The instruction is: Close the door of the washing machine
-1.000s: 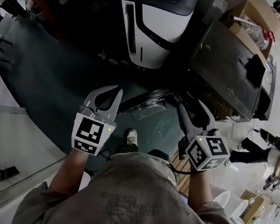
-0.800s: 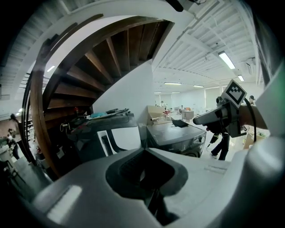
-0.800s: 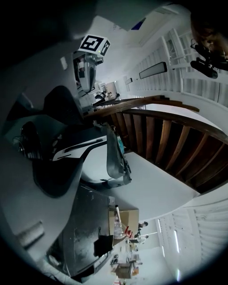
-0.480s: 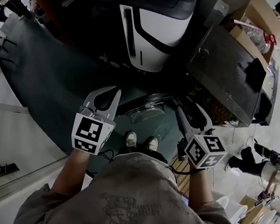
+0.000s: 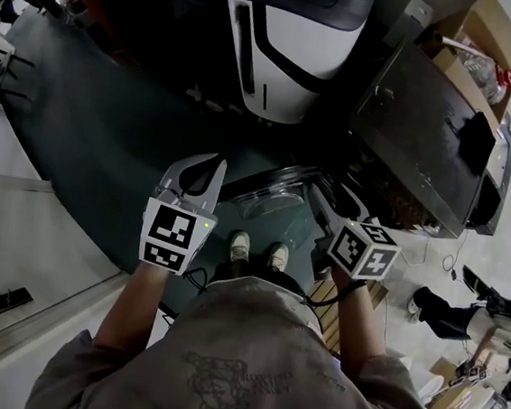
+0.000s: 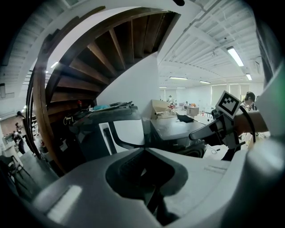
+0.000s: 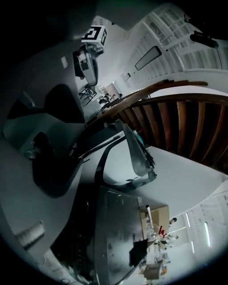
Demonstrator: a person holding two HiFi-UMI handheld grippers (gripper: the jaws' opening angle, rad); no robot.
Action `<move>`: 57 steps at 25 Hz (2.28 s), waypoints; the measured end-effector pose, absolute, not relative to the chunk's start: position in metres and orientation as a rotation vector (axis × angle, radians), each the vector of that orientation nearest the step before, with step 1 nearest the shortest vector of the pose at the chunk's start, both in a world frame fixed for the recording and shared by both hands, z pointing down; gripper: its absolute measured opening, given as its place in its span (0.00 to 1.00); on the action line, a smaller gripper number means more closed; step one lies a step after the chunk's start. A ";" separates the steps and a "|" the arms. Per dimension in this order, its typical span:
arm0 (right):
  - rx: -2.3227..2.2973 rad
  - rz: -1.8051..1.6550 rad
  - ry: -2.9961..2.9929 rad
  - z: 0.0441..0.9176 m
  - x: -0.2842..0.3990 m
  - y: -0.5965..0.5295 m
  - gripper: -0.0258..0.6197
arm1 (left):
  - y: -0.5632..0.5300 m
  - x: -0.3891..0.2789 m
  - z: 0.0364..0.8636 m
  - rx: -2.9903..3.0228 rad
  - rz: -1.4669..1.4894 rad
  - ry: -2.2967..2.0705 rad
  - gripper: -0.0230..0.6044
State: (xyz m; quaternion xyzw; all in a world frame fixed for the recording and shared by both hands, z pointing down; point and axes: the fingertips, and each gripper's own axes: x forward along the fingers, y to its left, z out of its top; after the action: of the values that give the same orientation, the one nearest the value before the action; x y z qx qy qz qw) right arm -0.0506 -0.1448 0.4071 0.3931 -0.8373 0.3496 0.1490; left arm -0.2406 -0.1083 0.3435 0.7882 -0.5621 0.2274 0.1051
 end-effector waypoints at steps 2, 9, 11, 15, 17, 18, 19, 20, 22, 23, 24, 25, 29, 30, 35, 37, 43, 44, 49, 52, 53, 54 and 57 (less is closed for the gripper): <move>1.131 1.049 -2.367 0.425 -0.060 -0.151 0.47 | -0.113 -0.242 0.352 2.324 0.688 -1.639 0.04; 1.197 1.345 -2.173 0.488 -0.086 -0.178 0.47 | -0.131 -0.245 0.392 2.322 0.758 -1.550 0.04; 1.221 1.404 -2.109 0.509 -0.092 -0.185 0.48 | -0.136 -0.248 0.405 2.311 0.777 -1.536 0.04; 1.268 1.471 -1.997 0.549 -0.101 -0.191 0.48 | -0.143 -0.249 0.431 2.290 0.779 -1.507 0.04; 1.269 1.470 -1.963 0.569 -0.108 -0.192 0.48 | -0.145 -0.251 0.447 2.278 0.787 -1.488 0.04; 1.271 1.474 -1.947 0.579 -0.111 -0.193 0.48 | -0.145 -0.252 0.455 2.274 0.795 -1.477 0.04; 1.280 1.483 -1.926 0.588 -0.114 -0.192 0.48 | -0.145 -0.252 0.463 2.271 0.804 -1.466 0.04; 1.291 1.496 -1.903 0.596 -0.116 -0.191 0.48 | -0.144 -0.253 0.471 2.269 0.815 -1.456 0.04; 1.305 1.530 -1.855 0.612 -0.120 -0.189 0.48 | -0.144 -0.254 0.484 2.262 0.834 -1.442 0.04; 1.304 1.555 -1.830 0.621 -0.122 -0.187 0.48 | -0.145 -0.255 0.491 2.255 0.840 -1.437 0.04; 1.299 1.585 -1.806 0.630 -0.124 -0.186 0.49 | -0.144 -0.256 0.498 2.248 0.843 -1.431 0.04; 1.293 1.619 -1.781 0.640 -0.126 -0.184 0.49 | -0.144 -0.258 0.506 2.239 0.844 -1.426 0.04; 1.292 1.720 -1.687 0.671 -0.131 -0.179 0.49 | -0.139 -0.265 0.535 2.193 0.860 -1.400 0.04; 1.295 1.740 -1.667 0.678 -0.132 -0.179 0.49 | -0.138 -0.267 0.542 2.180 0.861 -1.394 0.04; 1.317 1.850 -1.575 0.706 -0.134 -0.178 0.49 | -0.137 -0.283 0.567 2.122 0.860 -1.416 0.04; 1.334 1.857 -1.552 0.712 -0.133 -0.177 0.48 | -0.137 -0.289 0.572 2.108 0.877 -1.432 0.04; 1.371 1.820 -1.505 0.720 -0.127 -0.173 0.35 | -0.130 -0.293 0.579 2.083 0.856 -1.418 0.04; 1.371 1.815 -1.507 0.720 -0.127 -0.173 0.35 | -0.128 -0.293 0.580 2.077 0.847 -1.415 0.04; 1.369 1.798 -1.526 0.721 -0.125 -0.171 0.36 | -0.122 -0.286 0.586 2.081 0.872 -1.383 0.04; 1.354 1.799 -1.530 0.722 -0.123 -0.168 0.35 | -0.119 -0.288 0.588 2.077 0.891 -1.385 0.04; 1.345 1.797 -1.533 0.722 -0.122 -0.167 0.35 | -0.118 -0.292 0.589 2.065 0.892 -1.399 0.04; 1.337 1.793 -1.536 0.722 -0.121 -0.165 0.35 | -0.118 -0.296 0.589 2.049 0.890 -1.413 0.04; 1.317 1.766 -1.555 0.721 -0.116 -0.159 0.35 | -0.116 -0.302 0.588 2.027 0.892 -1.425 0.04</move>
State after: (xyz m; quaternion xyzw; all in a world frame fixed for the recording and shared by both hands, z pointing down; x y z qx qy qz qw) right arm -0.1162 -0.1592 0.7215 0.4764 -0.5624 0.6387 0.2209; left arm -0.3025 -0.1159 0.5877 0.7450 -0.5238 0.3278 0.2515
